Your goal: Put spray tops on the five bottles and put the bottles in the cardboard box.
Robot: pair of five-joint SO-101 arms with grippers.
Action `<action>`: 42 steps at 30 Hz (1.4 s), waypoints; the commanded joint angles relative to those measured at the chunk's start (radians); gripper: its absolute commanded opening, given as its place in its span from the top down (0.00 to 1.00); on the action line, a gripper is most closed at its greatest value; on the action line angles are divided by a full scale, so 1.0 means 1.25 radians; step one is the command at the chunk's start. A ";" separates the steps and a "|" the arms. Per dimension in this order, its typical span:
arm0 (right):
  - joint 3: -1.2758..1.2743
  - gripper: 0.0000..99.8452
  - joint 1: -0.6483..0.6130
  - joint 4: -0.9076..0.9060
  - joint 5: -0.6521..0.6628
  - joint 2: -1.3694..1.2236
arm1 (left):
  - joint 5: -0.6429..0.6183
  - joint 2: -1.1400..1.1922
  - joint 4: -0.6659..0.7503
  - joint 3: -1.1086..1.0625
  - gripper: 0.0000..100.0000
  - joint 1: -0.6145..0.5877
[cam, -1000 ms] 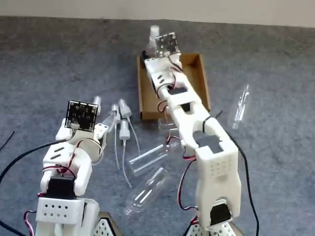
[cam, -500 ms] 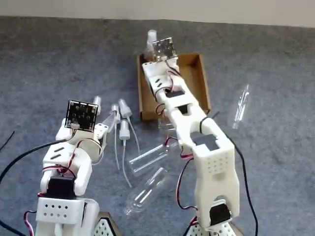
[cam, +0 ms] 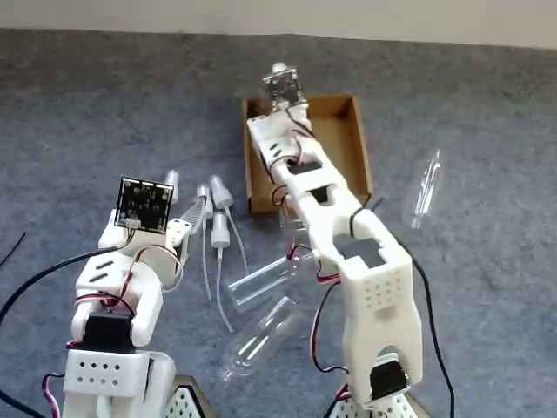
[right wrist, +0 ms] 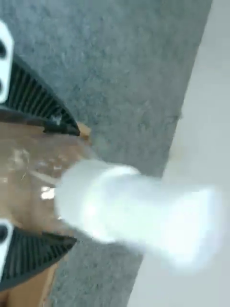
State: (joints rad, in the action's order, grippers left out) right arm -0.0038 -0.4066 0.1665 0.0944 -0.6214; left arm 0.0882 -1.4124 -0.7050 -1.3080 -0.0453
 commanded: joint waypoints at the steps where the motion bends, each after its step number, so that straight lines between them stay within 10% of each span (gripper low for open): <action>1: 0.014 0.69 -0.010 -0.036 0.009 0.015 | 0.007 -0.002 0.020 0.004 0.78 -0.012; 14: 0.010 0.68 -0.004 -0.072 0.009 0.116 | 0.007 -0.002 0.020 0.004 0.78 -0.012; 35: 0.006 0.69 0.051 -0.954 0.005 0.613 | 0.006 -0.002 0.018 0.004 0.78 -0.012; 42: -0.249 0.91 0.128 -0.968 0.009 0.829 | 0.005 -0.009 0.017 0.003 0.78 -0.013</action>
State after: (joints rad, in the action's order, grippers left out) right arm -0.1772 -0.2839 -1.0748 0.0944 0.2685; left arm 0.0882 -1.4124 -0.7050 -1.3080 -0.0453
